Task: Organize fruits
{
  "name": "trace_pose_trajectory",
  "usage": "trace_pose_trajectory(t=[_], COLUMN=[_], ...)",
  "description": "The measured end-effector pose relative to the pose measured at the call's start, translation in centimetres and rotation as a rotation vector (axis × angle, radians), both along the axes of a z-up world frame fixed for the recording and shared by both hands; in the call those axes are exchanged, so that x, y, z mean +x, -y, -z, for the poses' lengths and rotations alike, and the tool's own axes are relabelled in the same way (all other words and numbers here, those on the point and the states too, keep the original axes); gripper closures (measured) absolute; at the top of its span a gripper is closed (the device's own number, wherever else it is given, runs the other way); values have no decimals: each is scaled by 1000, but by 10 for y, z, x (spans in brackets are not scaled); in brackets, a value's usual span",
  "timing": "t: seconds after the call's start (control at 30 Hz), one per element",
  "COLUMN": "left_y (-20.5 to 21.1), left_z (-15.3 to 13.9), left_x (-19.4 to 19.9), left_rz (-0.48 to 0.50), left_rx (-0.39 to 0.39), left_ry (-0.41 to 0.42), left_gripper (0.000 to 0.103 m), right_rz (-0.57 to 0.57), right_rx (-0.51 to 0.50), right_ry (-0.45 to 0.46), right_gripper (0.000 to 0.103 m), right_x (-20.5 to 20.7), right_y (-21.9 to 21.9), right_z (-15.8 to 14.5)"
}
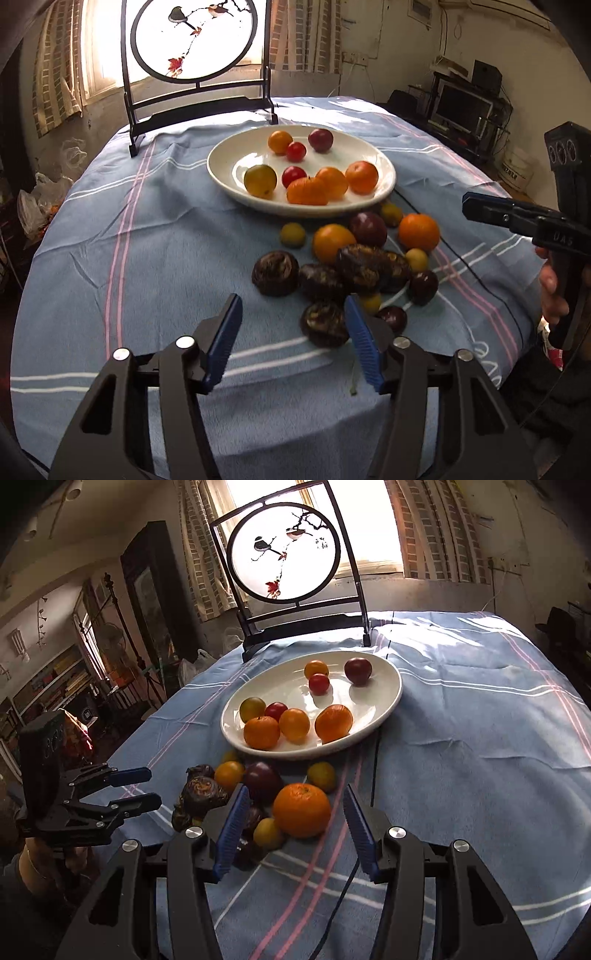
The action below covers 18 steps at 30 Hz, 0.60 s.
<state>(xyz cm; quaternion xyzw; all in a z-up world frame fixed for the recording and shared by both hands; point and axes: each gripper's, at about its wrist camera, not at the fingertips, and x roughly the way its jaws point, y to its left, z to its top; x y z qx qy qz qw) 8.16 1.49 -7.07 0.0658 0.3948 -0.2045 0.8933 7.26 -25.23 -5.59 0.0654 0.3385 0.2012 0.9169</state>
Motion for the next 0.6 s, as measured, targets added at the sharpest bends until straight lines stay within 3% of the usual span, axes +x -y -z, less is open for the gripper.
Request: trace_pose_trajectory(t=[0.6], left_y=[34], left_z=[32], left_x=[0], left_rz=[73], left_rx=[60], left_ry=[-22], left_gripper=[66], right_rz=[-79], right_rx=[-40], right_ry=[-36], right_gripper=[50], right_x=[-33], right_y=[-21], right_z=[14])
